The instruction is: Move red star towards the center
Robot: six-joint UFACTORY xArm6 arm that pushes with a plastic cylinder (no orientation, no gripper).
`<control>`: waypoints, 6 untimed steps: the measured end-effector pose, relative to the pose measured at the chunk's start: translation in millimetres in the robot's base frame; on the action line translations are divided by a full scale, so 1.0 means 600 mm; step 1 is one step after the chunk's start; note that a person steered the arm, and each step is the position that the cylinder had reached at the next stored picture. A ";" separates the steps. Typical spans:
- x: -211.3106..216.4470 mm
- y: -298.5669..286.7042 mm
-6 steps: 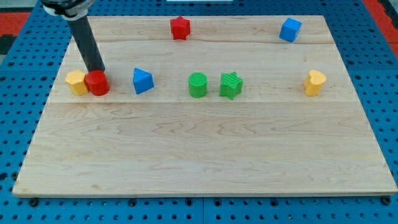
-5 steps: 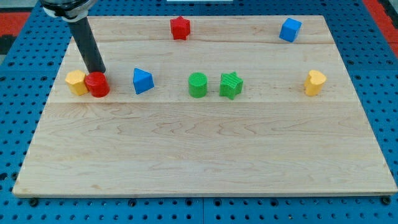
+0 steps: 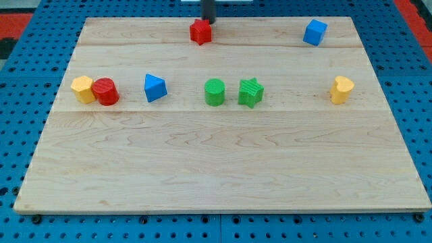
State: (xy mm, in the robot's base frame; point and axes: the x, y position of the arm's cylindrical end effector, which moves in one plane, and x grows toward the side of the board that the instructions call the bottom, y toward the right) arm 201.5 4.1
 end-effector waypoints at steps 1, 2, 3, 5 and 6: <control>0.052 0.004; 0.060 -0.003; -0.007 0.053; 0.026 -0.082; 0.118 -0.128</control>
State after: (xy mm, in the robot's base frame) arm 272.1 -72.8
